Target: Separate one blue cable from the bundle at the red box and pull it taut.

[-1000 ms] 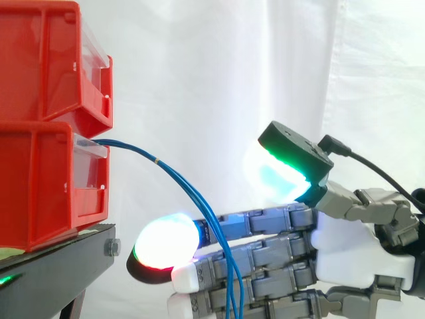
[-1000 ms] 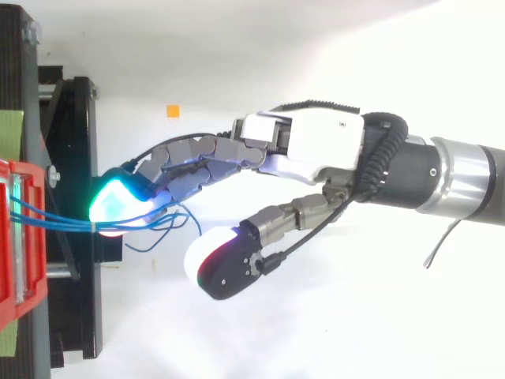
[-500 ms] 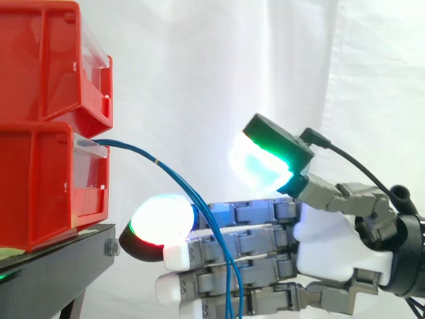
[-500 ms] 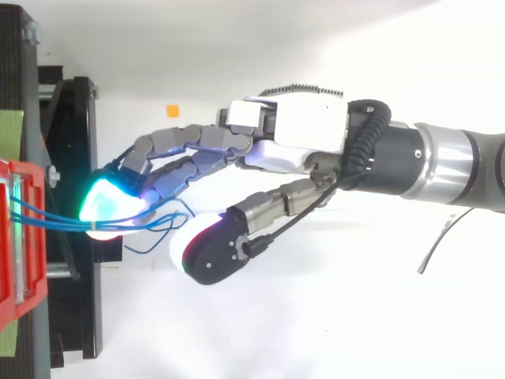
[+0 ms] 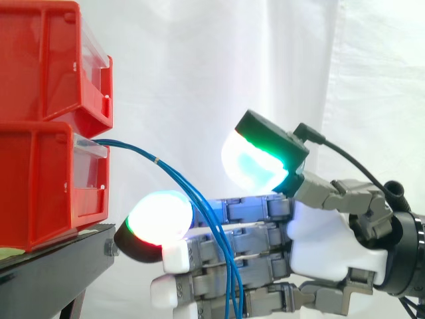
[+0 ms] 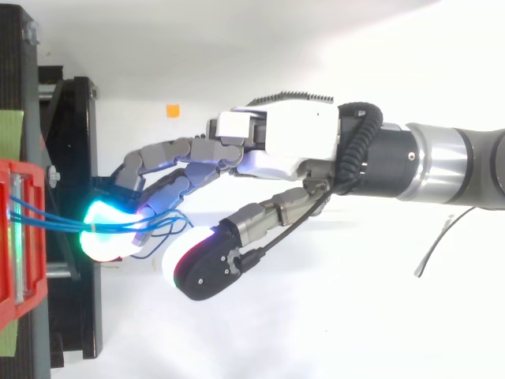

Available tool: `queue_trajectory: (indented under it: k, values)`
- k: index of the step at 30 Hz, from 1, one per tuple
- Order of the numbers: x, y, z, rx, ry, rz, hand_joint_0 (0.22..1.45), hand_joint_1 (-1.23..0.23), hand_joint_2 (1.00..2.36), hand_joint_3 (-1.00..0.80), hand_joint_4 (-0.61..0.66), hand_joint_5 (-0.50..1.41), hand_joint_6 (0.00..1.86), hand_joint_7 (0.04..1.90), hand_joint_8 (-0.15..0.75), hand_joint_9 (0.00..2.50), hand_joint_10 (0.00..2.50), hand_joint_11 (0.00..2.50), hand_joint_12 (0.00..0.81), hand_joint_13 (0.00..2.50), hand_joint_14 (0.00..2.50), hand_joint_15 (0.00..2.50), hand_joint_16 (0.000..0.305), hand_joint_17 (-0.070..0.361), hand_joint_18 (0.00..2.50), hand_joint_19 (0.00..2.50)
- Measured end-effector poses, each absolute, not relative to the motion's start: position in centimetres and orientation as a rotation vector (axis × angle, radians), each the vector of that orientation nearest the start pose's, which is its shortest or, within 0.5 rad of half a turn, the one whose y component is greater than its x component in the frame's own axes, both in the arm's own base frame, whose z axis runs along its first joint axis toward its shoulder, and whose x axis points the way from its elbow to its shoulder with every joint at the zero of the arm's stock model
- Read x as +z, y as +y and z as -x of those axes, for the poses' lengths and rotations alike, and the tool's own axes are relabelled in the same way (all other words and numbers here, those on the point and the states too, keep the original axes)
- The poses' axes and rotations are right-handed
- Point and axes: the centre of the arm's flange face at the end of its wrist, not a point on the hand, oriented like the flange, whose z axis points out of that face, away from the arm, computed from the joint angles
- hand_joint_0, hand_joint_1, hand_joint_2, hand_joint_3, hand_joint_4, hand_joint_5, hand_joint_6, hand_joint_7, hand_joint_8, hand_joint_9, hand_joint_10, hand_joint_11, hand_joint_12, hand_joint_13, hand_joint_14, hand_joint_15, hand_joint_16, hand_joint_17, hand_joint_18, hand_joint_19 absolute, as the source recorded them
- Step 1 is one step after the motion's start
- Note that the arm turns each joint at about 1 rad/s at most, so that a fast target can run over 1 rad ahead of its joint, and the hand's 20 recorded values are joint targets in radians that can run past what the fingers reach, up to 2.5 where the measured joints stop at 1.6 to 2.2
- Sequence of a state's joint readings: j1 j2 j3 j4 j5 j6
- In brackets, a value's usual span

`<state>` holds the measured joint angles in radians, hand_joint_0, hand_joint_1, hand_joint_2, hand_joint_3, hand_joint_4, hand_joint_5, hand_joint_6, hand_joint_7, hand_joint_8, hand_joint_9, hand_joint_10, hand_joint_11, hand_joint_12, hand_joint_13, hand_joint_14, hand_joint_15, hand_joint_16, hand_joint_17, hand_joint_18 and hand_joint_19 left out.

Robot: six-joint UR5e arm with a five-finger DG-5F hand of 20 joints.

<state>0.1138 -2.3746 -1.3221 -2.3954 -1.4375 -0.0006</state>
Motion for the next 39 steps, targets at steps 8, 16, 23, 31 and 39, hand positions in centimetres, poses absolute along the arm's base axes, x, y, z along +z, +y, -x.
queue_trajectory:
  k: [8,16,23,31,39]
  values:
    - [16.6,-6.0,-76.9,1.307,1.058,-1.087,0.63,-0.64,1.01,-0.38,0.12,-0.17,0.52,1.23,0.29,0.62,0.01,0.35,0.341,0.64,0.01,0.34,0.037,0.084,0.49,0.33]
    - [17.5,-6.8,-77.5,1.314,1.041,-1.071,0.63,-0.64,1.01,-0.4,0.13,-0.18,0.57,1.2,0.292,0.63,0.01,0.41,0.343,0.71,0.01,0.39,0.039,0.087,0.55,0.38]
    - [17.7,-7.6,-77.5,1.315,1.052,-1.059,0.62,-0.65,1.01,-0.43,0.14,-0.2,0.6,1.15,0.291,0.65,0.01,0.46,0.347,0.73,0.01,0.41,0.041,0.092,0.59,0.42]
    - [17.7,-7.8,-77.4,1.306,1.06,-1.053,0.62,-0.65,1.01,-0.41,0.14,-0.22,0.74,0.99,0.297,0.7,0.01,0.57,0.349,0.76,0.01,0.44,0.041,0.092,0.64,0.43]
    - [18.0,-7.6,-77.6,1.309,1.057,-1.049,0.63,-0.64,1.01,-0.38,0.15,-0.22,0.78,0.97,0.304,0.72,0.01,0.57,0.353,0.78,0.01,0.44,0.041,0.093,0.66,0.46]
